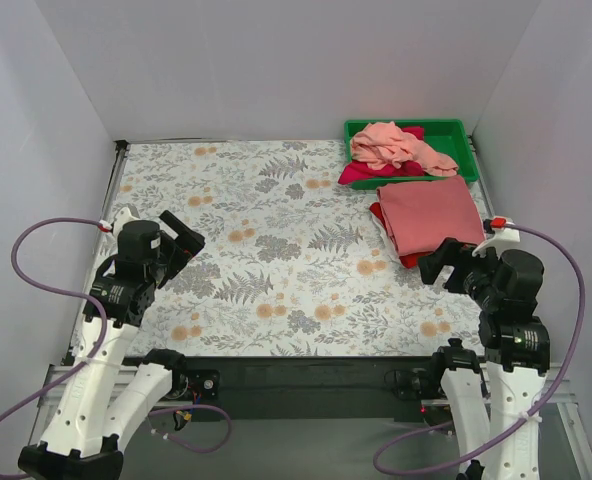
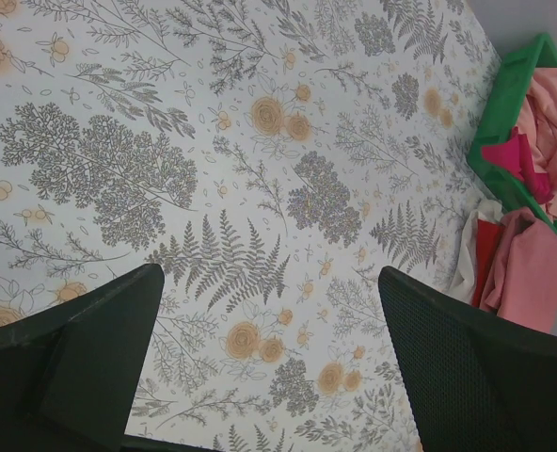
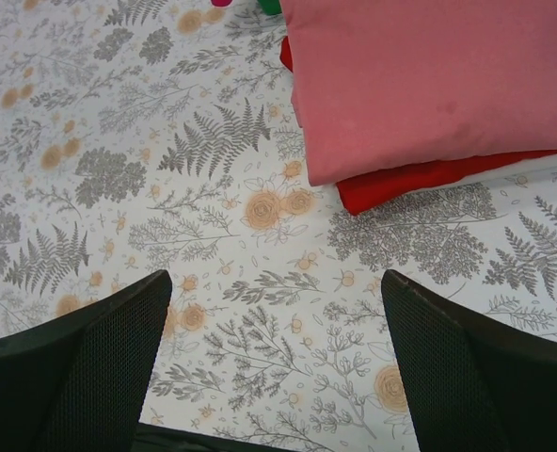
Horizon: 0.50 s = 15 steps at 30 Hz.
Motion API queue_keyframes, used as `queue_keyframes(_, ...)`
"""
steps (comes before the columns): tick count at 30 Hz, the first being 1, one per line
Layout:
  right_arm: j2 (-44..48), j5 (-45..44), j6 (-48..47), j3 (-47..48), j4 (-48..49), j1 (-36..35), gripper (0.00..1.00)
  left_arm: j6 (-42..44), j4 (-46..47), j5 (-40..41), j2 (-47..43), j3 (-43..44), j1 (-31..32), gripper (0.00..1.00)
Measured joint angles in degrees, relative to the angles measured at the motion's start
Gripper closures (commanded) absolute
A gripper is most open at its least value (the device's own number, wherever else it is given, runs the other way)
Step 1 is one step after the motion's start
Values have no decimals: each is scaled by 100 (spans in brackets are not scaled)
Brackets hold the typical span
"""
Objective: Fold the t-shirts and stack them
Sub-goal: Grab the tshirt from the pile
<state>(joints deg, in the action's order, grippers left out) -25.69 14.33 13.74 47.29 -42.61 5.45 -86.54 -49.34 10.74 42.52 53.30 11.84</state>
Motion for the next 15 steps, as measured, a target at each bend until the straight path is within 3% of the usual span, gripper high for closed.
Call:
queue_keyframes(4,-208,273,170,-219,479,0,2,-50,70,-61,70,-37,0,2)
queue_keyframes(8,-765,896,437,-553,1615,0,2,-125,225,-90,310,-37,0,2)
queue_keyframes(11,-1668,1025,535,-448,2243,-48,2,-199,411,-90,426,-87,0,2)
queue_keyframes(15,-3115,428,505,179,2664,-289,2,-323,802,-118,393,-387,0,2)
